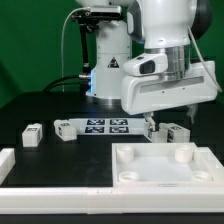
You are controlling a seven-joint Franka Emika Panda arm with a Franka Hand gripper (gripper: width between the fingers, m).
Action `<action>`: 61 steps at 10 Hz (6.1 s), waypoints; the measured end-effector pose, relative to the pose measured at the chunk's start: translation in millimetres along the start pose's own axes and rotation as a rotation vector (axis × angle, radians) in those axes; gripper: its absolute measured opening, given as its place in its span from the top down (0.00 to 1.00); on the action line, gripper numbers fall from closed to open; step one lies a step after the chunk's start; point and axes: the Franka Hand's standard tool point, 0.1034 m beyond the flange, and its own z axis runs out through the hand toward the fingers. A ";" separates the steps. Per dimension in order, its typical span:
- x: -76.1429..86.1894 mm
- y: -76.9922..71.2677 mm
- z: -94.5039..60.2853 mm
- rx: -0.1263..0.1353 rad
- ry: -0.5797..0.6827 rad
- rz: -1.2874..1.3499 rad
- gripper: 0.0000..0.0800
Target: Assemble one leg
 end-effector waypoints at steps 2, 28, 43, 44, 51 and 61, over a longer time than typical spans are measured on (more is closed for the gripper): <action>1.8 -21.6 0.1 0.009 -0.002 -0.048 0.19; -25.5 -36.2 32.7 0.100 -0.868 -0.120 0.20; -18.3 -32.2 -39.0 0.074 -0.916 -0.114 0.63; -19.0 -30.9 -39.2 0.070 -0.892 -0.112 0.63; 27.1 24.7 -55.1 0.020 -0.283 -0.140 0.63; 104.9 26.9 -73.4 -0.015 0.086 -0.174 0.63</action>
Offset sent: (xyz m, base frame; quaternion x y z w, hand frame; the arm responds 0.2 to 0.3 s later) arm -0.0104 0.0379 0.0067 0.0295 -0.0057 -0.0730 0.9969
